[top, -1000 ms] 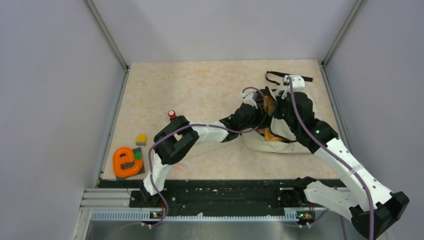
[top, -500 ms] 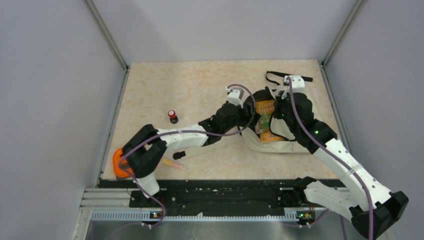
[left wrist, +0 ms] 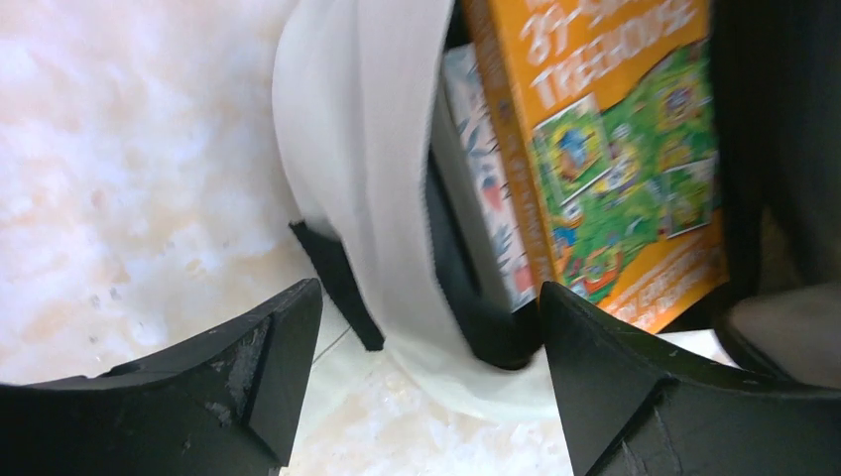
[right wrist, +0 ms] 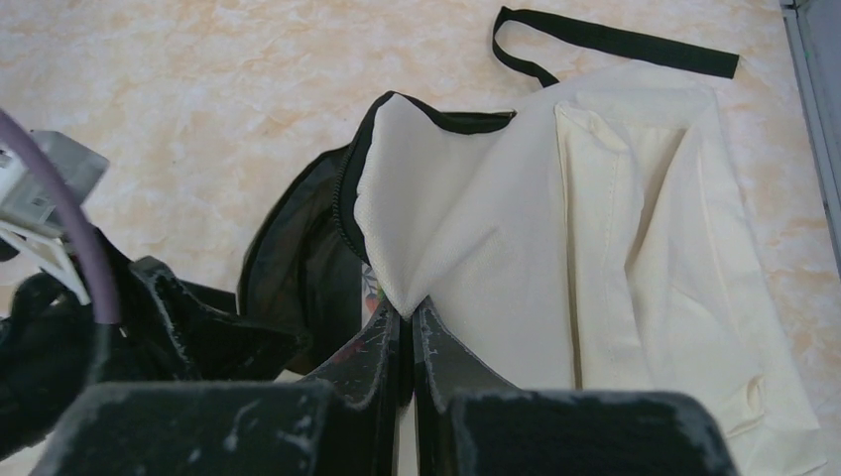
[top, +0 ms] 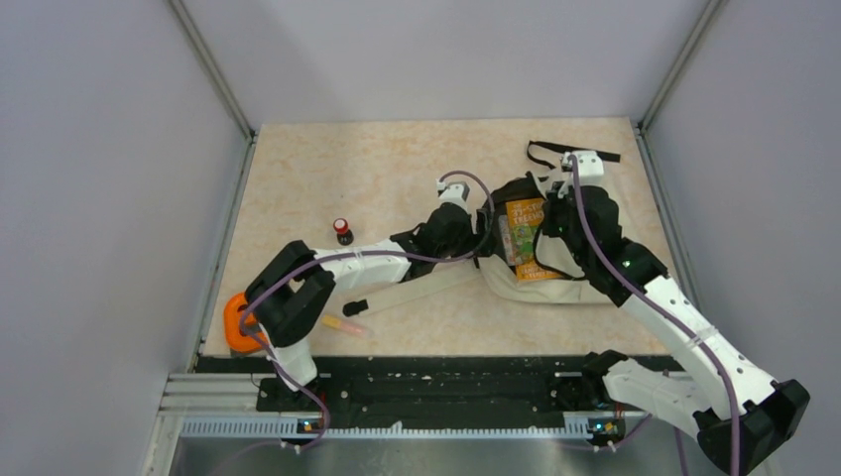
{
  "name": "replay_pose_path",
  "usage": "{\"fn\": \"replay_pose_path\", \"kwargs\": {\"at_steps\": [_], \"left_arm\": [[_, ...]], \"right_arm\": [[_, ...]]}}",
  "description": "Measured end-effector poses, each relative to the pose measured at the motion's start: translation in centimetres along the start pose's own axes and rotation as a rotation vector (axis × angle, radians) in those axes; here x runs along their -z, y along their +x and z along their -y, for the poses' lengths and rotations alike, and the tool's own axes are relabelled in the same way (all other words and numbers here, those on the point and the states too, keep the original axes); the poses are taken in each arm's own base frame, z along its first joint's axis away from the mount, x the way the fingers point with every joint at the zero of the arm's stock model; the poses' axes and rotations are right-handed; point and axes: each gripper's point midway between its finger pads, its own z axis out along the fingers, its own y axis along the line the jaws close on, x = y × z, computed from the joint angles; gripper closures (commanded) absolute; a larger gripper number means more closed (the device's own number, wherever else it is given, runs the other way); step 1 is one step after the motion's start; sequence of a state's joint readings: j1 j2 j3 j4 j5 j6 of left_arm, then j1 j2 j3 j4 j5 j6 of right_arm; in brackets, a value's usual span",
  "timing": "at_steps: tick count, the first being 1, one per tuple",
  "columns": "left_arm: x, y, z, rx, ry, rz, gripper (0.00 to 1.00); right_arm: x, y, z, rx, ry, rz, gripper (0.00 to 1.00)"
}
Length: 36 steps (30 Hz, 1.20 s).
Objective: Pack the student bag
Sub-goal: Place the book in the student bag.
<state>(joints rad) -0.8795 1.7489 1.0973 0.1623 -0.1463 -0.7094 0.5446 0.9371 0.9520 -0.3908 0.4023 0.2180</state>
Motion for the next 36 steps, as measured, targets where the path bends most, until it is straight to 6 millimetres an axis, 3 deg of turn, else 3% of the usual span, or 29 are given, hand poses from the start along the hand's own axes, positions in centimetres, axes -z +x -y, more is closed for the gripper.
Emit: {"fn": "replay_pose_path", "kwargs": {"at_steps": [2, 4, 6, 7, 11, 14, 18, 22, 24, 30, 33, 36], "left_arm": [[-0.7, 1.7, -0.9, 0.012, -0.025, -0.048, 0.30], [-1.1, 3.0, -1.6, 0.023, -0.045, -0.086, 0.66], [-1.2, 3.6, -1.8, 0.034, -0.046, -0.105, 0.92], [-1.2, 3.7, -1.6, 0.030, -0.035, -0.115, 1.00], [-1.1, 3.2, -0.2, 0.013, 0.017, -0.126, 1.00], [-0.4, 1.7, 2.3, -0.035, 0.110, -0.134, 1.00], [2.3, 0.0, 5.6, -0.096, 0.271, -0.137, 1.00], [4.6, -0.8, 6.8, -0.090, 0.414, -0.119, 1.00], [4.9, -1.1, 6.3, -0.035, 0.467, -0.116, 1.00], [4.0, -1.9, 1.0, 0.221, 0.522, -0.075, 1.00], [3.8, -2.1, 0.4, 0.231, 0.520, -0.076, 0.98], [4.0, -1.4, 0.3, 0.167, 0.497, -0.085, 0.64]], "right_arm": [[-0.1, 0.3, 0.0, 0.002, 0.001, -0.005, 1.00], [-0.1, 0.6, 0.1, 0.005, 0.003, -0.011, 1.00], [-0.2, 0.8, 0.1, 0.007, 0.004, -0.015, 1.00], [-0.2, 0.9, 0.2, 0.009, 0.005, -0.016, 1.00], [-0.3, 0.5, 0.7, 0.029, 0.038, -0.012, 1.00], [-0.7, -1.3, 1.1, 0.052, 0.083, 0.000, 1.00], [-1.3, -3.3, 1.3, 0.074, 0.126, 0.018, 1.00], [-2.0, -3.3, 0.9, 0.084, 0.123, 0.006, 1.00], [-2.5, -2.9, 0.5, 0.087, 0.113, -0.006, 1.00], [-4.5, -1.8, -0.3, 0.085, 0.107, -0.030, 1.00], [-5.6, -0.4, -0.5, 0.097, 0.114, -0.060, 1.00], [-6.4, 0.4, -0.8, 0.101, 0.113, -0.081, 1.00]]}}
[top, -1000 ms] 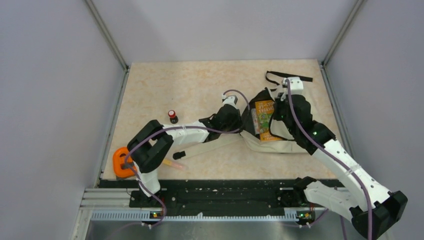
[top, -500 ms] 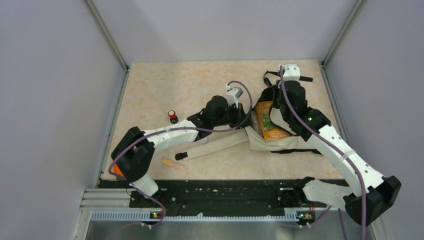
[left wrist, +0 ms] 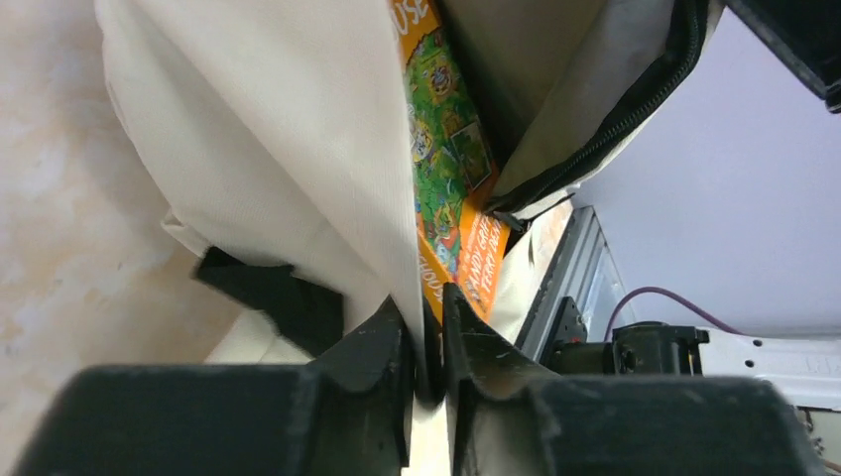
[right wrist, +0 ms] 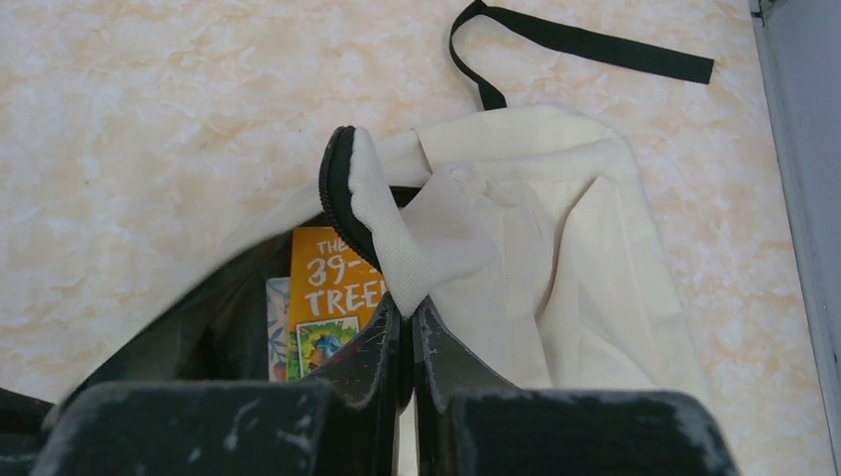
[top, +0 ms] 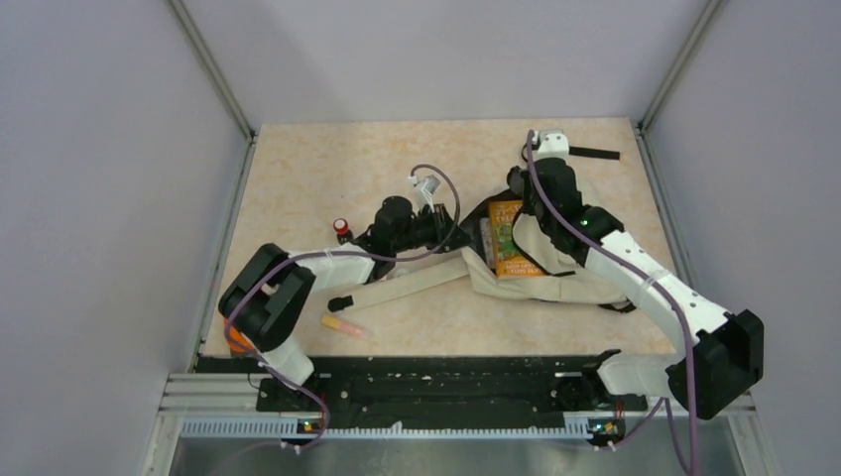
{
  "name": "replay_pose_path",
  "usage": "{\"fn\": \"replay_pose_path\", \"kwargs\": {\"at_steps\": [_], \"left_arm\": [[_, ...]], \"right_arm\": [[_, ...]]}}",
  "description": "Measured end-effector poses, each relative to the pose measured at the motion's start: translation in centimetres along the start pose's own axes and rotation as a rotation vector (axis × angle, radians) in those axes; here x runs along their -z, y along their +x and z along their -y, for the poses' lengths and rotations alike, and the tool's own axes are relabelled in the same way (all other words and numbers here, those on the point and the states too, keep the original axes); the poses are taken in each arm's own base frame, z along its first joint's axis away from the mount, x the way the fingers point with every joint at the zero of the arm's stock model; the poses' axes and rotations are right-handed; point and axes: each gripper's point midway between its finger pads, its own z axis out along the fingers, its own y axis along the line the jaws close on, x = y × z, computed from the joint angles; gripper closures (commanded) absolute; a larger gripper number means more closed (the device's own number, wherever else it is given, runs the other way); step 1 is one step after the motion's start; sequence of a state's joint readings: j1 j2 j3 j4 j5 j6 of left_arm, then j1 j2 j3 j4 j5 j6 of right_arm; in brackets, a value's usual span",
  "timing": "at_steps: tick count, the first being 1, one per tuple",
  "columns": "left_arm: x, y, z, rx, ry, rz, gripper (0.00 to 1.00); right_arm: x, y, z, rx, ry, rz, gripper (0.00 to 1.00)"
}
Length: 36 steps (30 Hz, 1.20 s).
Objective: Pack the student bag
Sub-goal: Place the book in the student bag.
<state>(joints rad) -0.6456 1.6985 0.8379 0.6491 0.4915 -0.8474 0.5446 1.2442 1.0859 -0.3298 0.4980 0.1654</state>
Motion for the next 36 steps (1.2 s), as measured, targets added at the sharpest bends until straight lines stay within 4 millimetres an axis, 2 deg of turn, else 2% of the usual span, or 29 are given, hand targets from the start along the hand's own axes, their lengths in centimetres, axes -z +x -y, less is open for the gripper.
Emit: {"fn": "replay_pose_path", "kwargs": {"at_steps": [2, 3, 8, 10, 12, 14, 17, 21, 26, 33, 34, 36], "left_arm": [[0.6, 0.3, -0.2, -0.062, -0.053, -0.009, 0.41], [1.0, 0.1, 0.1, -0.099, -0.080, -0.004, 0.37], [2.5, -2.5, 1.8, -0.234, -0.210, 0.080, 0.32], [2.7, -2.6, 1.7, -0.239, -0.262, 0.097, 0.31], [2.9, -1.6, 1.0, -0.230, -0.323, 0.085, 0.28], [2.8, 0.3, 0.4, -0.211, -0.373, 0.045, 0.28], [2.4, 3.0, 0.4, -0.174, -0.398, -0.012, 0.27], [1.5, 5.6, 0.4, -0.116, -0.401, -0.061, 0.27], [1.3, 7.2, -1.3, -0.070, -0.459, -0.089, 0.40], [1.0, 8.2, -2.4, -0.051, -0.488, -0.108, 0.43], [0.8, 8.4, -2.5, -0.050, -0.489, -0.114, 0.48], [0.5, 9.0, -2.8, -0.045, -0.487, -0.131, 0.73]], "right_arm": [[0.0, 0.0, -0.1, -0.005, -0.006, 0.000, 1.00], [0.0, 0.0, -0.2, -0.011, -0.010, 0.000, 1.00], [-0.1, 0.9, -0.7, -0.023, -0.036, -0.018, 1.00], [0.0, 1.2, -0.8, -0.030, -0.043, -0.021, 1.00], [0.3, 1.2, -0.7, -0.036, -0.046, -0.017, 1.00], [0.6, 1.2, -0.6, -0.043, -0.048, -0.012, 1.00], [0.9, 1.3, -0.4, -0.049, -0.050, -0.008, 1.00], [1.1, 1.7, -0.2, -0.047, -0.049, -0.013, 1.00], [1.2, 2.1, -0.2, -0.044, -0.052, -0.020, 1.00], [1.3, 2.2, -0.2, -0.051, -0.056, -0.019, 1.00], [1.3, 2.2, -0.2, -0.051, -0.057, -0.019, 1.00], [1.3, 2.2, -0.3, -0.051, -0.060, -0.020, 1.00]]}}
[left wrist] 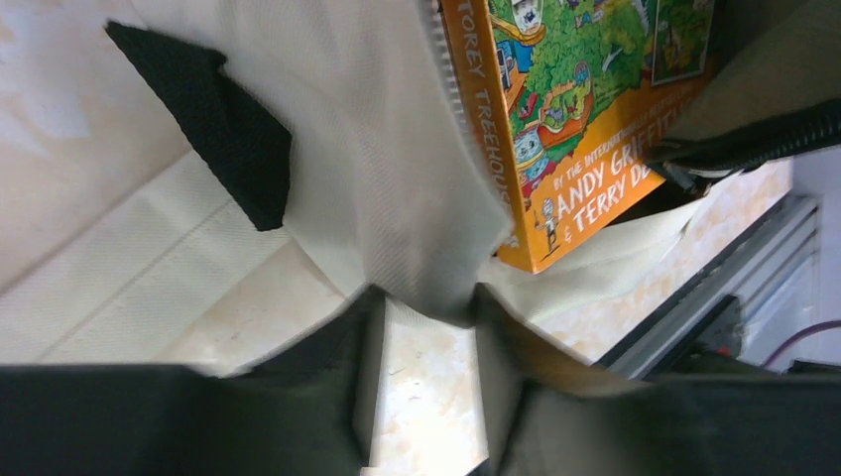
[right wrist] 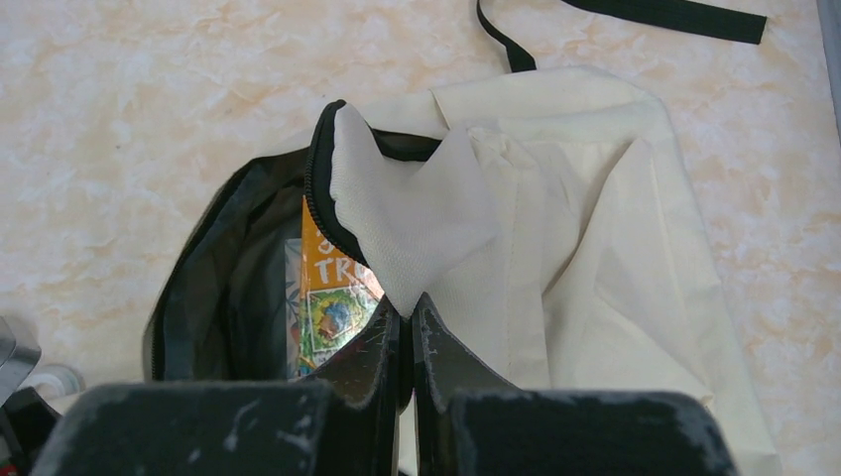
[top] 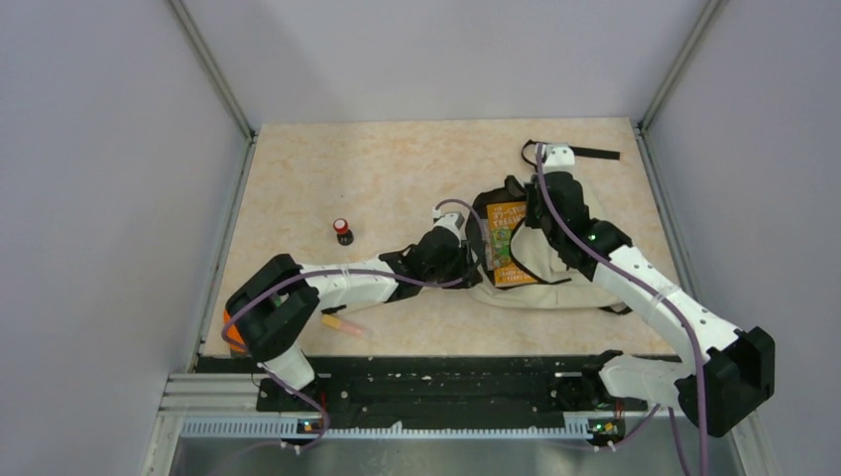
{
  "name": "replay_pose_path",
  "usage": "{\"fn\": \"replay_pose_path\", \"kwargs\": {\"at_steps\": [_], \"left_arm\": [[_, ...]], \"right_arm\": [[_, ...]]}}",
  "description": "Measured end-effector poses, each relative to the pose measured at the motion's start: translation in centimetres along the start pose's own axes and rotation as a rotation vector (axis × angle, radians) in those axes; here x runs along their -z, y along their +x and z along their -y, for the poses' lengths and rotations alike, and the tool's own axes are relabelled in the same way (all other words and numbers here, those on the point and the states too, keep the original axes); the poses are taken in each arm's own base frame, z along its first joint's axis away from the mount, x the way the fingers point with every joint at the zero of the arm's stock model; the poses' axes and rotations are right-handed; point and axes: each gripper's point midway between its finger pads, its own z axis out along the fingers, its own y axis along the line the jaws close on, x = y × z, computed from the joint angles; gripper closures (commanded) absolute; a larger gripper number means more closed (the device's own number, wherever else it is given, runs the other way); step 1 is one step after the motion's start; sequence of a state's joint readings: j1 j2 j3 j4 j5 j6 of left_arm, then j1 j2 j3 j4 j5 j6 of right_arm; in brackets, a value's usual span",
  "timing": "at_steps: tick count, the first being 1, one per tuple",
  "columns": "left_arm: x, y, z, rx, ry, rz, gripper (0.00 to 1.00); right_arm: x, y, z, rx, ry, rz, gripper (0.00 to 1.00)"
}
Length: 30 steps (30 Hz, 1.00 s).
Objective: Pack the student bag
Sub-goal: Place the book in the student bag.
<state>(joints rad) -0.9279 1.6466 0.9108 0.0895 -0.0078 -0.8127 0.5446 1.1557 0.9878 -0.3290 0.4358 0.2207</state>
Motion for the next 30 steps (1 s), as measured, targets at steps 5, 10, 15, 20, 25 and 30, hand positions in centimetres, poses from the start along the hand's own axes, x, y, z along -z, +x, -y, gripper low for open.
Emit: {"fn": "replay_pose_path", "kwargs": {"at_steps": [5, 10, 15, 20, 25, 30], "left_arm": [[-0.3, 0.3, 0.4, -0.036, 0.025, -0.010, 1.00], [2.4, -1.6, 2.1, -0.164, 0.118, 0.074, 1.00], [6.1, -2.7, 3.6, -0.248, 0.235, 0.175, 1.00], [6.2, -0.9, 1.9, -0.254, 0.251, 0.176, 0.73], [6.9, -1.0, 1.2, -0.303, 0.226, 0.204, 0.34], [11.2, -4.1, 3.8, -0.410, 0.218, 0.368, 0.29]], "right_arm": [[0.0, 0.0, 0.0, 0.003, -0.002, -0.001, 1.00], [0.4, -1.0, 1.1, 0.035, 0.056, 0.005, 1.00], [0.7, -2.6, 1.5, 0.039, 0.083, 0.028, 1.00], [-0.2, -1.7, 0.6, 0.043, 0.052, -0.006, 1.00], [-1.1, -0.3, -0.8, 0.038, -0.006, -0.056, 0.53], [-0.7, -0.3, -1.7, 0.029, -0.063, -0.063, 0.22]]}}
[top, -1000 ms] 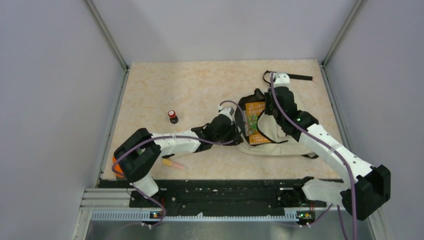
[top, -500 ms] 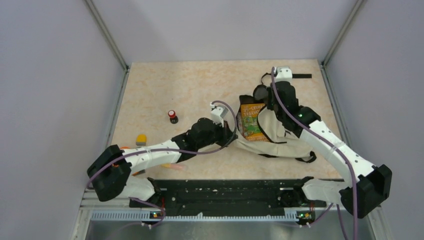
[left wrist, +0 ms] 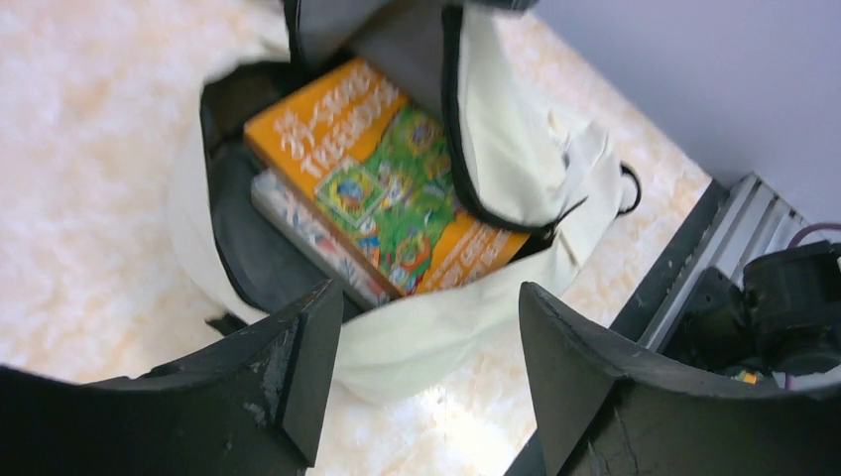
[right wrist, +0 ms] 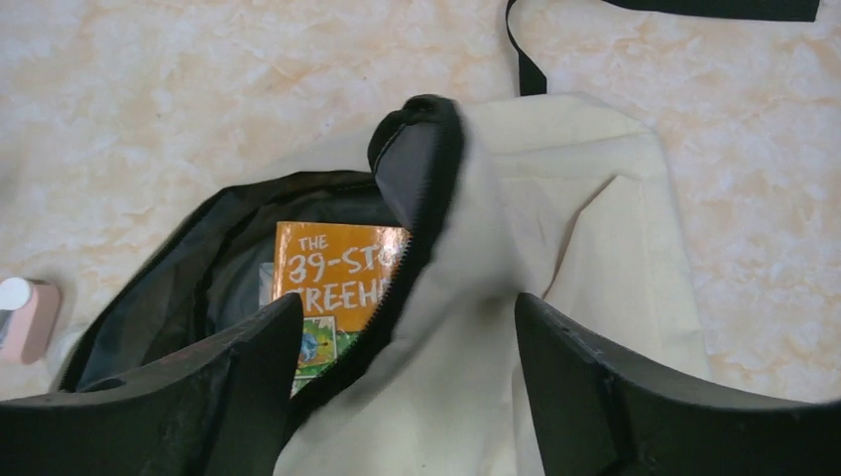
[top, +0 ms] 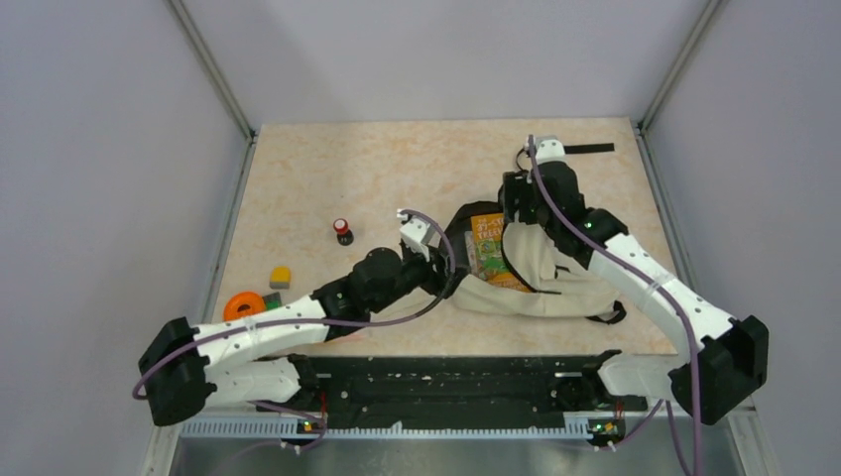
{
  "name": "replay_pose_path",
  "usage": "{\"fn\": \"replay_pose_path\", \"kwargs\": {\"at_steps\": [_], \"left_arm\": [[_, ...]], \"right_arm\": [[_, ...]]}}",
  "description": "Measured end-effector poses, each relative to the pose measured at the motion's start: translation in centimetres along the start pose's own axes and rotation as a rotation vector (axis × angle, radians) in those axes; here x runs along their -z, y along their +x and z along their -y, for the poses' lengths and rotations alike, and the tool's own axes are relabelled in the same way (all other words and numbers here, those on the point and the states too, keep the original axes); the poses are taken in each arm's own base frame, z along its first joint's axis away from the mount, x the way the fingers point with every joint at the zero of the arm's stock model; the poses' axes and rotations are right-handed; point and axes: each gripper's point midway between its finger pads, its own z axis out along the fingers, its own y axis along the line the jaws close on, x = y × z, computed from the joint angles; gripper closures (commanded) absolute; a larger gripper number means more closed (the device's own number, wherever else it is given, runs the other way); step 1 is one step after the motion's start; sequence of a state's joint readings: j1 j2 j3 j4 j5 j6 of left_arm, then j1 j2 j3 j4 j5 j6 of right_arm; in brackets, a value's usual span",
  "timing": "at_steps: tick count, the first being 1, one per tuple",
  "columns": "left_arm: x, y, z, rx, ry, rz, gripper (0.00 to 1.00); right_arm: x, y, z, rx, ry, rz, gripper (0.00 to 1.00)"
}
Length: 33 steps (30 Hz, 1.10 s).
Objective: Pack the student bag
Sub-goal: Place the book in the student bag, then zip the student bag at the center of the board.
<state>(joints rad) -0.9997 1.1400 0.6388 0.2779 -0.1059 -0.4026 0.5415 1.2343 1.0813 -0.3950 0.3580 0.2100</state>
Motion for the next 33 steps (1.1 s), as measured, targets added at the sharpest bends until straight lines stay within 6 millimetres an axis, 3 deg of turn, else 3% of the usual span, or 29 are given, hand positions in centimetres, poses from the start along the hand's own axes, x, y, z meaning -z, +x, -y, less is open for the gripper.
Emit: {"fn": "replay_pose_path", "kwargs": {"at_steps": [2, 4, 8, 14, 17, 22, 26, 29, 33], "left_arm": [[0.8, -2.4, 1.1, -0.047, 0.005, 0.067, 0.25], [1.2, -3.7, 2.3, -0.080, 0.019, 0.101, 0.24], [0.6, -3.7, 5.4, -0.152, 0.076, 0.091, 0.25], [-3.5, -0.6, 10.1, -0.245, 0.154, -0.017, 0.22], [-4.8, 0.8, 11.9, -0.277, 0.215, -0.055, 0.20], [-8.1, 3.1, 14.6, -0.384, 0.343, -0.086, 0.20], [-10.5, 7.3, 14.5, -0.502, 0.414, -0.149, 0.41], [-12.1, 10.0, 14.1, -0.552, 0.454, -0.216, 0.41], [-13.9, 11.4, 13.3, -0.579, 0.465, -0.243, 0.48]], "right_arm": [[0.8, -0.2, 0.0, 0.000, -0.019, 0.006, 0.17], [1.9, -0.8, 0.2, -0.012, -0.026, 0.027, 0.15], [4.6, -2.1, 1.4, -0.041, -0.027, 0.080, 0.07], [7.1, -3.0, 4.6, -0.103, 0.013, 0.124, 0.01], [7.0, -2.7, 7.2, -0.147, 0.061, 0.127, 0.01], [5.5, 0.7, 12.7, -0.261, 0.178, 0.055, 0.05], [5.2, 1.8, 12.8, -0.300, 0.165, 0.028, 0.05], [5.9, 1.2, 12.4, -0.315, 0.148, 0.059, 0.06], [7.1, 0.2, 12.4, -0.319, 0.141, 0.111, 0.06]]}}
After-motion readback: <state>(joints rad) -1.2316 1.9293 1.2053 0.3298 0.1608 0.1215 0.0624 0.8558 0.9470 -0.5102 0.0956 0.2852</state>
